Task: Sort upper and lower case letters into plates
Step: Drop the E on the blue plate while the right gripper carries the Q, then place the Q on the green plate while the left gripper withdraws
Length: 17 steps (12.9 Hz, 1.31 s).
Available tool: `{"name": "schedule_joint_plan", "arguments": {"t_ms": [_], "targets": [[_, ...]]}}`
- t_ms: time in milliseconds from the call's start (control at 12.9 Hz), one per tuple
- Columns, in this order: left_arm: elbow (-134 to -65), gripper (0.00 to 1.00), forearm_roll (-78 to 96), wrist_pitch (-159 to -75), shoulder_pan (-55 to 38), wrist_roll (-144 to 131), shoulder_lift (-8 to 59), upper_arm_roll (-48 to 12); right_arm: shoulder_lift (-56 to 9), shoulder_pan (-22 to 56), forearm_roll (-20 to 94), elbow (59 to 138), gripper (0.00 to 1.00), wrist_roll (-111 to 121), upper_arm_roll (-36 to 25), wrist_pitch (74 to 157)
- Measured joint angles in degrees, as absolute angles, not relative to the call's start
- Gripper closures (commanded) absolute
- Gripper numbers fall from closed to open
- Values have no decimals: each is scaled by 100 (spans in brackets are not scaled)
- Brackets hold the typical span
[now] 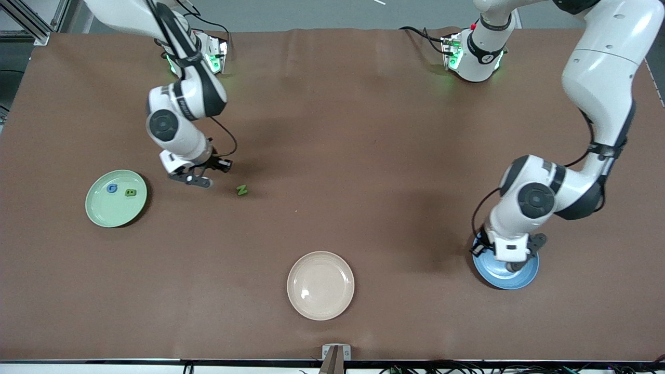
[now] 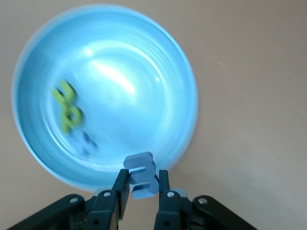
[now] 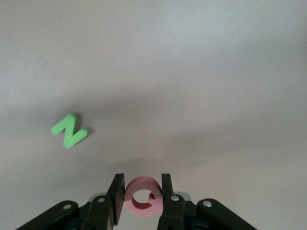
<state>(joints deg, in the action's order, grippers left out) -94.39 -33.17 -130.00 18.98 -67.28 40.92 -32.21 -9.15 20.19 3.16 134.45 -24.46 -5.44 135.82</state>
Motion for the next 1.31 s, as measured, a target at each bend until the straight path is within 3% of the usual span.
{"name": "schedule_joint_plan", "arguments": {"t_ms": [77, 155, 464, 696, 1005, 1315], "targets": [[-9442, 15, -3317, -13027, 2066, -6427, 4125, -3216, -829, 1655, 145, 13140, 77, -1976, -607, 13130], [-9443, 1, -3320, -13061, 2188, -6170, 4162, -3211, -786, 1242, 23, 12829, 77, -1416, -654, 12770], [-9384, 0, -3402, -13123, 2420, -5187, 4110, -3193, -892, -197, -41, 12106, 77, 877, -727, 12415], [-9322, 0, -3407, -12869, 2429, -4161, 3519, -3287, -1373, -835, -43, 11890, 77, 1929, -724, 12680], [-9308, 0, -3062, -11932, 2416, -3257, 2474, -3482, -2253, -1288, -43, 11745, 77, 2688, -715, 13583], [-9283, 0, -1860, -11060, 2610, -1975, 1574, -3474, -2881, -1342, -40, 11315, 77, 2766, -680, 13670]]}}
